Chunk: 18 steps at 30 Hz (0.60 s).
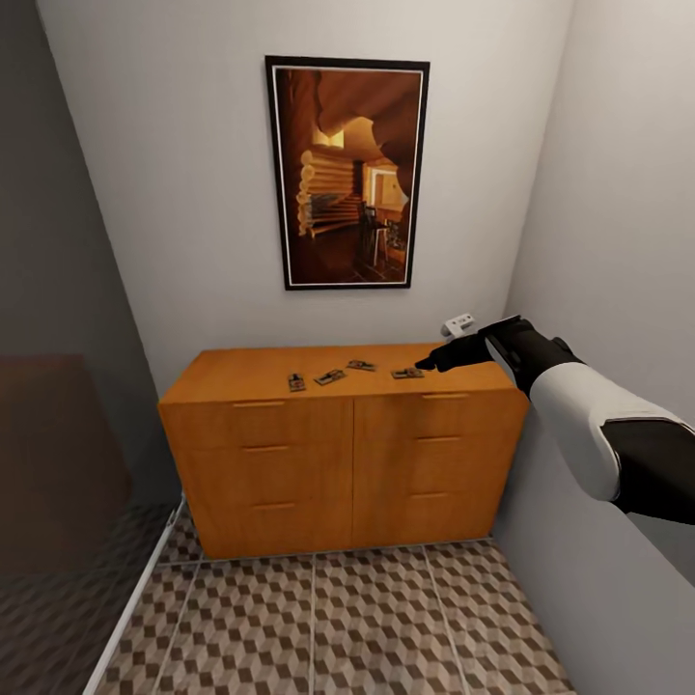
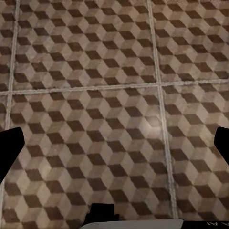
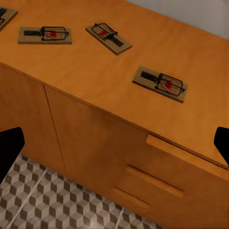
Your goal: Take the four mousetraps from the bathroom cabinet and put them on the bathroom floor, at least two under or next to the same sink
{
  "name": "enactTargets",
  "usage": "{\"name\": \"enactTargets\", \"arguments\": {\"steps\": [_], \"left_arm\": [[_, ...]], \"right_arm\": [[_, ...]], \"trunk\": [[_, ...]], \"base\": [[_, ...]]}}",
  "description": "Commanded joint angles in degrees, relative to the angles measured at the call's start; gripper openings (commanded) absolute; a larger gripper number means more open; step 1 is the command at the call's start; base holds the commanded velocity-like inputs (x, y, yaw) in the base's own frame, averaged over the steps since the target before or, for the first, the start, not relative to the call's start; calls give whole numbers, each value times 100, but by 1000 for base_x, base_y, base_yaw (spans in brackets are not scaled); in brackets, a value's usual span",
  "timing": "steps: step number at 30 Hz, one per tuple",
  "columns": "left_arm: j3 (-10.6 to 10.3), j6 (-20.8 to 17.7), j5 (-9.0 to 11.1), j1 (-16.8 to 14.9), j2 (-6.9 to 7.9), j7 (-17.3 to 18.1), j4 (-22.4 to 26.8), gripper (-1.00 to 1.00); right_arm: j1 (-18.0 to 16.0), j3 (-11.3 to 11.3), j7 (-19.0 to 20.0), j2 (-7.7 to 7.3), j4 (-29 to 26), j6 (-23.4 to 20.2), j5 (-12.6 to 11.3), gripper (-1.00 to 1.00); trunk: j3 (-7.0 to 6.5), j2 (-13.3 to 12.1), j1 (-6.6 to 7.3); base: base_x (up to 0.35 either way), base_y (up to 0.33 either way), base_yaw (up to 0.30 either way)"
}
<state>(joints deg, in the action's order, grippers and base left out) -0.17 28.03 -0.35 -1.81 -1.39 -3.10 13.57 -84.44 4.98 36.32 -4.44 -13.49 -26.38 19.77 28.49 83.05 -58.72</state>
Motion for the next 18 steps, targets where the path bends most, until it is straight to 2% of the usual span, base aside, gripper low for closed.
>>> {"name": "enactTargets", "arguments": {"steps": [1,18], "left_arm": [[-5,18,-6,-4,-1,-24,-4,100],[-3,18,-6,-4,-1,-24,-4,100]], "right_arm": [[-2,46,24,-3,-13,-16,-3,100],[-2,47,30,21,1,2,-8,100]], "trunk": [[6,3,-1],[54,3,-1]], "base": [[92,0,0],[112,0,0]]}}
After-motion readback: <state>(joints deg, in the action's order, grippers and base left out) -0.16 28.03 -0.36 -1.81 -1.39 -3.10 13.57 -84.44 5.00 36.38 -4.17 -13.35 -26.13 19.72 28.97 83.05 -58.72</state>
